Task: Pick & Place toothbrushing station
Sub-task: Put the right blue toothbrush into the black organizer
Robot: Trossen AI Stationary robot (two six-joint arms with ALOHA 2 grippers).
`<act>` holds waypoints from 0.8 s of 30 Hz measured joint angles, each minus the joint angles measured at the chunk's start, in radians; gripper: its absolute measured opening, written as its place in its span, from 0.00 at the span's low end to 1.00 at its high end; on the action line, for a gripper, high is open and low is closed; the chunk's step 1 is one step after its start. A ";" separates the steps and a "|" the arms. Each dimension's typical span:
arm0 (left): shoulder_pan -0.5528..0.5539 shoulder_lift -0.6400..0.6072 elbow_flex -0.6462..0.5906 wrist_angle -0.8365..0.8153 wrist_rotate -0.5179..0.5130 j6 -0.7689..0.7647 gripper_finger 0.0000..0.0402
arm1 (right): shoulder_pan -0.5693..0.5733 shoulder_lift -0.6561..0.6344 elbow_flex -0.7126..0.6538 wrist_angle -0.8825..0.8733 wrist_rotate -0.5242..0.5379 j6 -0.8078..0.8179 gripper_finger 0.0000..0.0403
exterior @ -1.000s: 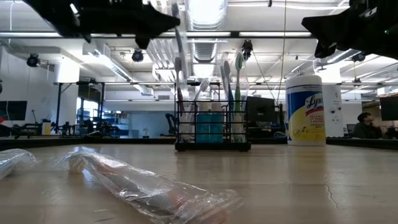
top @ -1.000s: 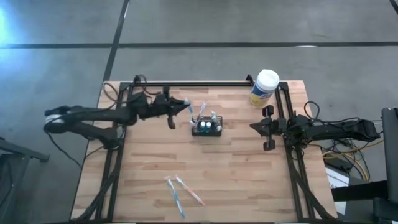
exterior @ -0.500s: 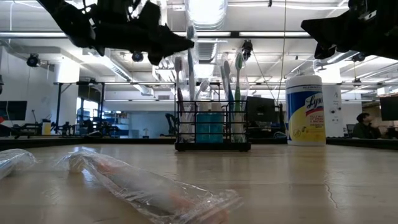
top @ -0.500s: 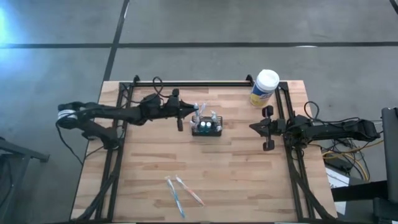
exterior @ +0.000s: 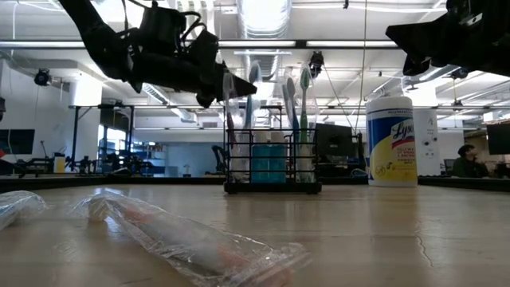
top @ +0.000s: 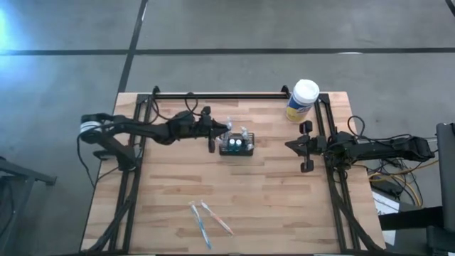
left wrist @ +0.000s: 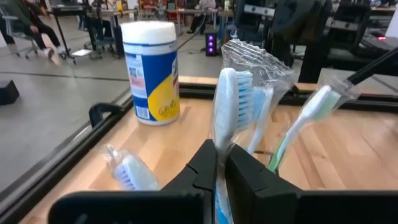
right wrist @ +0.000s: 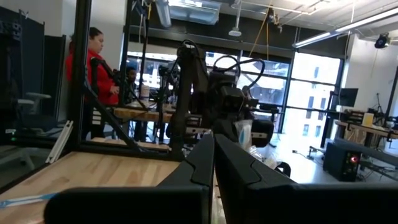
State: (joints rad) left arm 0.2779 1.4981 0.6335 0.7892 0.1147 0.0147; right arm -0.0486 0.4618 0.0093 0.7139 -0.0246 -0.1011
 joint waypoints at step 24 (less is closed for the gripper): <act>-0.004 0.069 -0.046 0.015 0.016 0.039 0.17 | 0.000 0.000 0.000 -0.001 0.000 -0.003 0.02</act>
State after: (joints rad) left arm 0.2743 1.5671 0.5874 0.8046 0.1312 0.0536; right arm -0.0486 0.4614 0.0093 0.7128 -0.0242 -0.1040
